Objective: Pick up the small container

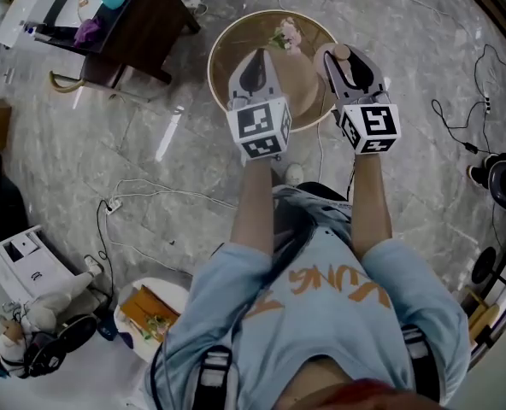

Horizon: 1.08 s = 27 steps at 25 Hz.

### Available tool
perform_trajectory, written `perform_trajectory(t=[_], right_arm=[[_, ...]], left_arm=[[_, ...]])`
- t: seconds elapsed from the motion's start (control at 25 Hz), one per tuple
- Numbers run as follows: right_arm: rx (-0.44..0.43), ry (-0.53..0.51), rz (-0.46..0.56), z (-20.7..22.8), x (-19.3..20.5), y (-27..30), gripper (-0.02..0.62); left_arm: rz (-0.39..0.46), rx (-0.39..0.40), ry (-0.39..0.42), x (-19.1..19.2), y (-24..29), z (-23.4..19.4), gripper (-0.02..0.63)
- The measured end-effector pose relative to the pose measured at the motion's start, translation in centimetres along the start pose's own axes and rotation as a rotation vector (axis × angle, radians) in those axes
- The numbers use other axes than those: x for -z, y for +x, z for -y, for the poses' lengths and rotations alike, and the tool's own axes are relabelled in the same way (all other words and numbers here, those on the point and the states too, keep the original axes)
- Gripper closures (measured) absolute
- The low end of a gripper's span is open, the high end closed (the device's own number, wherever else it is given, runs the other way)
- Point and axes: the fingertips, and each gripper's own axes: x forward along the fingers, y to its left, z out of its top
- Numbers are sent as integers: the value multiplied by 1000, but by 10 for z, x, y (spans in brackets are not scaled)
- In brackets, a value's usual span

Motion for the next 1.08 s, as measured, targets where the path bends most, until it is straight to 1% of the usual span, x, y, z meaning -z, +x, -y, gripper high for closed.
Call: perform_trajectory(t=[0.24, 0.52, 0.76, 1.08], right_arm=[[-24, -16, 34, -4, -19, -3, 443], [-40, 6, 59, -11, -29, -5, 443], [-23, 34, 60, -8, -29, -10, 443], [0, 26, 64, 1, -34, -17, 443]], left_arm=[[30, 19, 55, -21, -5, 6, 582], [48, 6, 94, -35, -17, 2, 583], [59, -4, 120, -37, -25, -1, 583], [71, -20, 128, -41, -30, 0, 583]])
